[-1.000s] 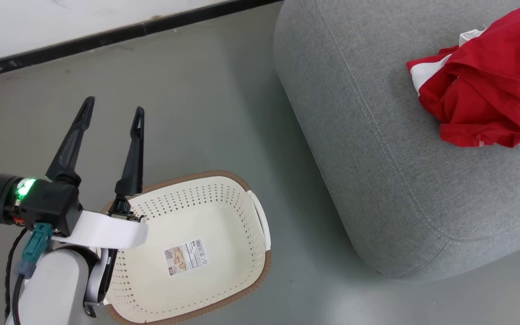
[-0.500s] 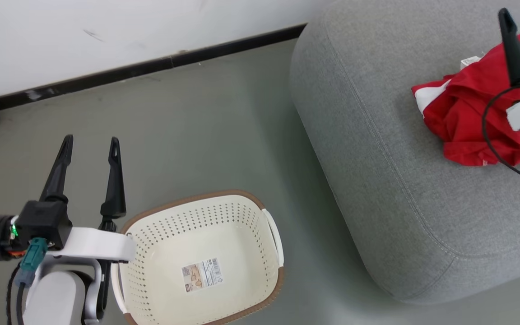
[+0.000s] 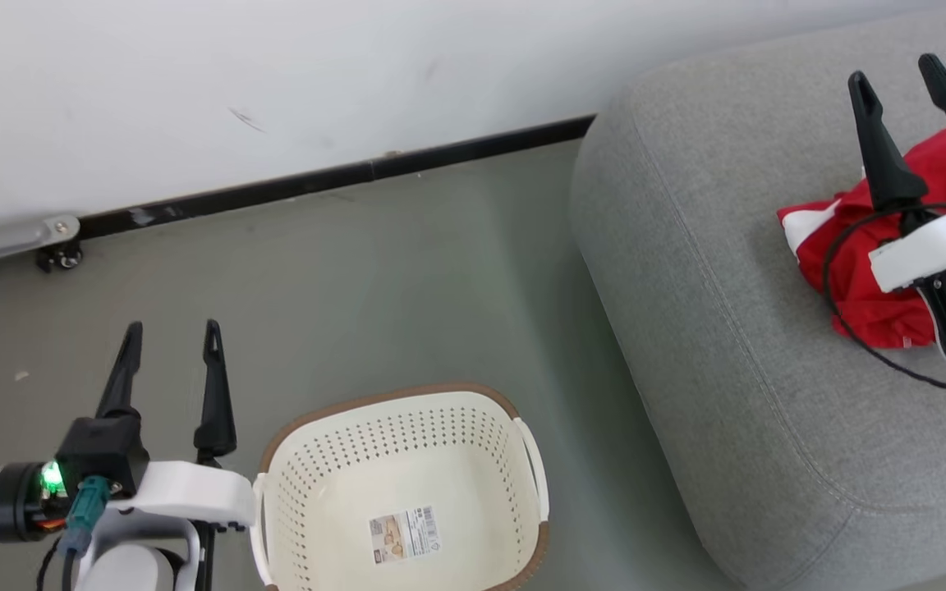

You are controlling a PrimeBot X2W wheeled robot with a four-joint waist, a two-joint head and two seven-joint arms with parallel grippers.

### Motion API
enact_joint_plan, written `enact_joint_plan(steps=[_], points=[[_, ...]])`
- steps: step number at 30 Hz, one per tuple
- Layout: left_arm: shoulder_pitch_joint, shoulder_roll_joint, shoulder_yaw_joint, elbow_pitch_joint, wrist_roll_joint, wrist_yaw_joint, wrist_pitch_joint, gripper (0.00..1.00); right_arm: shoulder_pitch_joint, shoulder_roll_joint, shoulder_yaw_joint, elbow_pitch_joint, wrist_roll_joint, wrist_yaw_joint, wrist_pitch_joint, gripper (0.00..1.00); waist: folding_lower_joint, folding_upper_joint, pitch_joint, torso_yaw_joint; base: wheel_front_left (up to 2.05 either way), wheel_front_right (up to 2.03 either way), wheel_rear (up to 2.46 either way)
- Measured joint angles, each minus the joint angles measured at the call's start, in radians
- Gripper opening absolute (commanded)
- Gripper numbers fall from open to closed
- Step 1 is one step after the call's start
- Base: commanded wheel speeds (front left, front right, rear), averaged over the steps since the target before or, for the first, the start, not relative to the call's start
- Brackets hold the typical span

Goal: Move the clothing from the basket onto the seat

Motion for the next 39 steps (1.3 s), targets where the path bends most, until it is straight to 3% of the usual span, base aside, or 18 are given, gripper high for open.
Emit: enact_joint_plan(steps=[12,25,39], points=[[0.059,-0.026,-0.010,0.011,0.000,0.008,-0.001,1.00,0.206,0.058,-0.111,-0.085,-0.074,0.000,0.000,1.00,0.0000,0.0000,-0.083,0.063,0.00,0.00,0.00],[0.092,-0.060,-0.059,0.010,0.012,-0.001,-0.001,1.00,0.421,0.193,-0.176,-0.165,-0.137,0.000,0.000,1.00,0.0000,0.0000,-0.156,0.129,0.00,0.00,0.00],[0.114,-0.069,-0.081,0.040,0.020,-0.011,-0.001,1.00,0.599,0.297,-0.242,-0.208,-0.263,0.000,0.000,1.00,0.0000,0.0000,-0.204,0.166,0.00,0.00,0.00]])
